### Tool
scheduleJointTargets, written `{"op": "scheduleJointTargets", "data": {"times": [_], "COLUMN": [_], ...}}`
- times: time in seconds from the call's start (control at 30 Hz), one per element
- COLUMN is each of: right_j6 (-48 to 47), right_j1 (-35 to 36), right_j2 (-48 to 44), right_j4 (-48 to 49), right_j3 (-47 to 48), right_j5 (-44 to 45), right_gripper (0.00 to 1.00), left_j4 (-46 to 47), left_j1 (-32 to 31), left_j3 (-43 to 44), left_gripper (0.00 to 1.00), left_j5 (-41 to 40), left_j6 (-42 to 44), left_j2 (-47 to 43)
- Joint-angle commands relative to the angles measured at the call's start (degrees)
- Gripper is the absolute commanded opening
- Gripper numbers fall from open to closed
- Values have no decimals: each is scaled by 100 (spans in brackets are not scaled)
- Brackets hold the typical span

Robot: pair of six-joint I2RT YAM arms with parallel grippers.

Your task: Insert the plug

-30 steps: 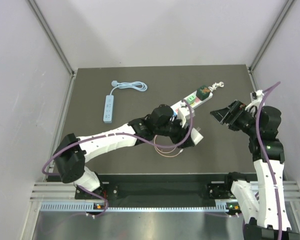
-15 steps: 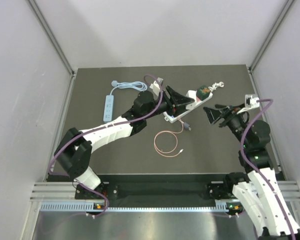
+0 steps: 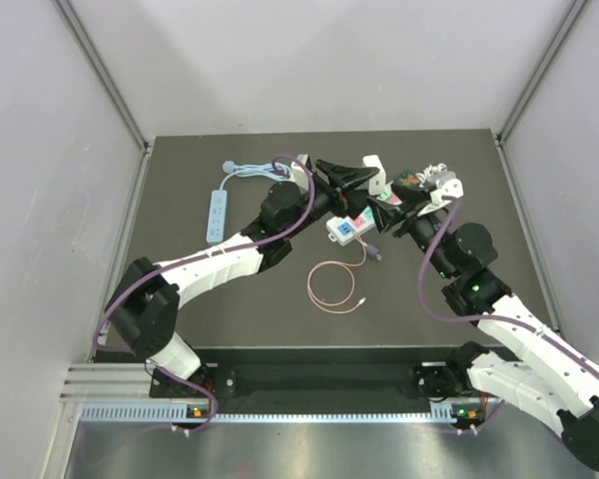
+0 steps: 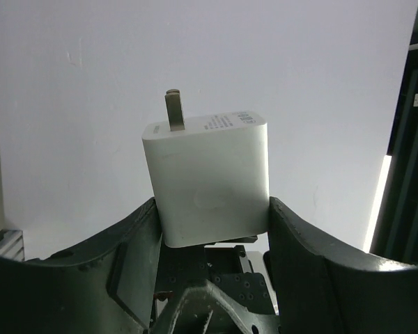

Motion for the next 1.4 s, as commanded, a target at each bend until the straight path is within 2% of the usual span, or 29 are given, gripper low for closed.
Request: {"op": "scheduleJointTargets", "data": {"times": [0.0, 0.1, 0.33, 0.43, 0.53, 0.57, 0.6, 0.63, 0.67, 0.77, 0.8, 0.93, 1.07, 1.1, 1.2, 1.23, 1.3, 1.37], "right_j6": [-828, -1085, -1103, -1156, -1165, -1147, -1138, -1121, -1077, -1068, -1077, -875, -804, -804, -900, -1058, -1208, -1349], "right_j1": [352, 581, 722, 783, 801, 801, 801, 801, 792, 696, 635, 152, -525, -622, -930, -965, -1001, -1018], "right_j2": [218, 447, 939, 1159, 1318, 1335, 1335, 1318, 1309, 1326, 1361, 1467, 1739, 1922, 2529, 2722, 3328, 3933], "right_j4": [434, 434, 637, 671, 523, 418, 347, 242, 128, -732, -1204, -2138, -3272, -3475, -4450, -4992, -5469, -6022], "right_j3": [396, 563, 888, 1003, 1169, 1188, 1205, 1266, 1319, 1688, 1802, 2364, 2856, 3127, 3882, 4086, 4621, 4948], "right_j5": [775, 1137, 1269, 1471, 1690, 1848, 1928, 1972, 2016, 1824, 1718, 1182, 523, 392, -249, -356, -602, -847], "right_gripper": [60, 57, 57, 52, 31, 13, 6, 0, 0, 0, 0, 0, 0, 0, 0, 0, 0, 0], "left_j4": [492, 466, 528, 554, 615, 633, 651, 642, 633, 555, 554, 449, -288, -864, -1886, -2411, -3003, -3575], "left_j1": [-23, -32, -67, -85, -85, -76, -67, -58, -41, 29, 47, 327, 644, 723, 1022, 1127, 1207, 1260], "left_j3": [-29, -73, -47, -64, -82, -73, -108, -117, -152, -389, -564, -916, -1128, -1111, -813, -733, -497, -355], "left_gripper": [0, 0, 0, 0, 0, 0, 9, 33, 45, 72, 75, 77, 79, 79, 78, 77, 77, 77], "left_j5": [-273, -344, -283, -247, -239, -221, -186, -151, -133, -107, -115, 33, 17, 43, 104, 113, 61, 60], "left_j6": [-266, -319, -292, -284, -205, -65, 14, 137, 182, 305, 349, 752, 1394, 1578, 2579, 3173, 3783, 4767], "left_j2": [-388, -432, -397, -406, -441, -450, -458, -484, -493, -607, -634, -888, -1292, -1372, -1566, -1601, -1653, -1680]}}
